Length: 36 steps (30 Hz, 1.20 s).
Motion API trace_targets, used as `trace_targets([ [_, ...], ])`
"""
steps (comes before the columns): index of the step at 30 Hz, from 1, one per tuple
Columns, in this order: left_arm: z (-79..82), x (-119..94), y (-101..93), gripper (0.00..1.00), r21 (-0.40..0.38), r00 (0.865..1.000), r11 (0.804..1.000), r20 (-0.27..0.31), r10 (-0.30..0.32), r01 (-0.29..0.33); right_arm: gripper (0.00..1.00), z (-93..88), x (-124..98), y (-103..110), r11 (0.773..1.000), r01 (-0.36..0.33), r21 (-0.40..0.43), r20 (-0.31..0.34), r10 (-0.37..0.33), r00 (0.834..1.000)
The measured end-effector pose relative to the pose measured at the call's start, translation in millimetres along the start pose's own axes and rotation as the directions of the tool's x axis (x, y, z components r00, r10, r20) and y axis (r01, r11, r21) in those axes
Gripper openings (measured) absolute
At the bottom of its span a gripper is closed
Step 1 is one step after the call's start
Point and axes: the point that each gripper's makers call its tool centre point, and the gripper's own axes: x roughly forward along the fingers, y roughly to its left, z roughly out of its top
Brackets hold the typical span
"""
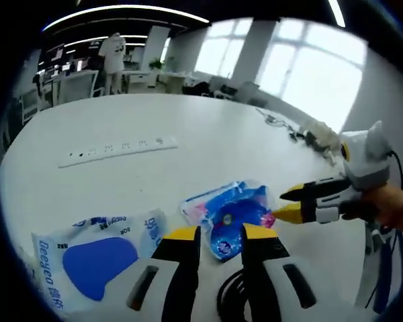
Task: Arrange the tabletop items into an orderly group along one side of the table until the central work area is clear of visible clutter.
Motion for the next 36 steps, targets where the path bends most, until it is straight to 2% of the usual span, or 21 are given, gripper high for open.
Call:
trace_targets([
  [6,7.0,-17,3.7,0.39,0.024,1.000,1.000,0.003,-0.002,0.001,0.49,2.1,-13,16,0.999,-0.027,0.020,-0.001,0.027,1.000],
  [9,12.3,-26,6.5,0.47,0.075,1.000,0.997,0.019,0.006,-0.008,0.52,3.6,-20,25,0.999,-0.048,0.021,0.006,0.048,0.999],
  [16,11.1,-48,3.2,0.56,0.106,1.000,0.994,0.016,-0.018,0.016,0.62,1.1,-33,42,0.996,-0.084,0.005,-0.005,0.084,0.996],
  [18,9.6,-52,2.7,0.58,0.101,1.000,0.995,0.020,-0.020,0.018,0.69,-3.6,-37,47,0.996,-0.086,0.000,-0.019,0.086,0.996],
  [20,6.4,-58,-1.2,0.60,0.097,0.999,0.995,0.037,-0.033,0.029,0.72,-6.0,-39,51,0.996,-0.092,-0.001,-0.022,0.092,0.996],
  [24,-10.1,-64,-4.4,0.63,0.105,0.999,0.994,0.009,-0.033,0.032,0.74,-13.5,-46,66,0.992,-0.129,0.002,-0.025,0.129,0.991],
  [28,-27.5,-68,-5.8,0.63,0.103,0.999,0.994,-0.015,-0.039,0.040,0.74,-19.7,-50,76,0.988,-0.151,-0.016,-0.029,0.151,0.988],
  [36,-49.3,-74,-9.0,0.61,0.096,0.998,0.994,-0.036,-0.047,0.050,0.72,-31.1,-54,91,0.984,-0.169,-0.054,-0.037,0.167,0.985],
])
